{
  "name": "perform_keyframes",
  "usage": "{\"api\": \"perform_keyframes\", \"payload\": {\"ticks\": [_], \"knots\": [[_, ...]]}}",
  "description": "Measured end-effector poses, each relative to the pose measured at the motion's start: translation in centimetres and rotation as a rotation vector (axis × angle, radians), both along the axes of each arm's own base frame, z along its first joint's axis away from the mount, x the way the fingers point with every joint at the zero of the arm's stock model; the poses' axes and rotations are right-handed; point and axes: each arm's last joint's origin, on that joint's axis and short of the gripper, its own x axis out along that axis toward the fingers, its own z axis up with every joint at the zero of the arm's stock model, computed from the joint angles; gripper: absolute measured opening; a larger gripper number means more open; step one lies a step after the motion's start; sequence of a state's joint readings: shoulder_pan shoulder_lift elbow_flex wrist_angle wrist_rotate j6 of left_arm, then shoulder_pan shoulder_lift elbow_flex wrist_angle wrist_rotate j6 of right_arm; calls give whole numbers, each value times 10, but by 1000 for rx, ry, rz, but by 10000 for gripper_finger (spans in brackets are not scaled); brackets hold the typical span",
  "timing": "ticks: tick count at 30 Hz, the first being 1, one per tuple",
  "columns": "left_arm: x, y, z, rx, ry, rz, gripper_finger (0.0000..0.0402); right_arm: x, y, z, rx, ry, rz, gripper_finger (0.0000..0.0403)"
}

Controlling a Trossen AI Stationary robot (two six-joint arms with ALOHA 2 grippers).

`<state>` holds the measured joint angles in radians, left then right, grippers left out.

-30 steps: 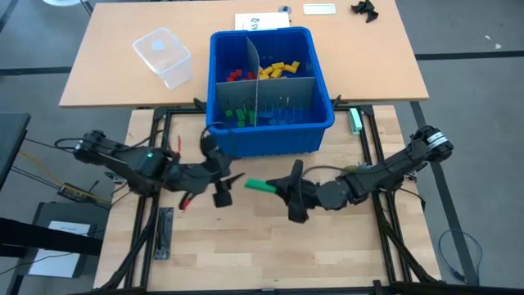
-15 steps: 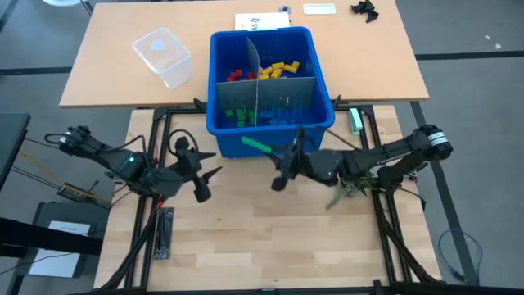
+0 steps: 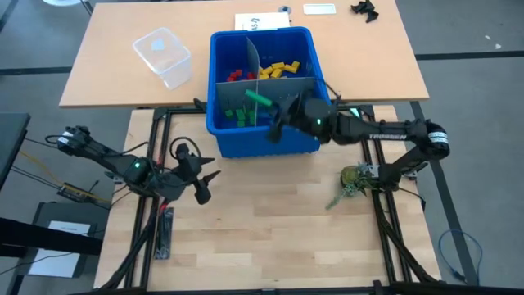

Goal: Sort Items/Unsort Items

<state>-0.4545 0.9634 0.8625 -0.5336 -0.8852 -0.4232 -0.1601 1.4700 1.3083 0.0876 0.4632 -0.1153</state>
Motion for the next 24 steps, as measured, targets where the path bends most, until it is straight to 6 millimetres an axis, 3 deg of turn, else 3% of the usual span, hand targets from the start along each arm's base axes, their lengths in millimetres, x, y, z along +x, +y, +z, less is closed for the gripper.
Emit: {"api": "perform_keyframes", "payload": {"ticks": [5, 12, 19, 22, 24], "knots": [[1, 0, -4, 0, 0, 0, 218, -5, -31, 1, 76, -74, -4, 71], [2, 0, -5, 0, -1, 3, 218, 25, -59, -26, 101, -164, 90, 77], [2, -1, -6, -28, 16, -41, 218, 43, -65, -53, 108, -102, 86, 140], [2, -1, -6, -27, 17, -39, 218, 41, -61, -51, 89, -65, 98, 183], [2, -1, -6, -26, 15, -37, 218, 34, -51, -40, 39, -32, 103, 209]]}}
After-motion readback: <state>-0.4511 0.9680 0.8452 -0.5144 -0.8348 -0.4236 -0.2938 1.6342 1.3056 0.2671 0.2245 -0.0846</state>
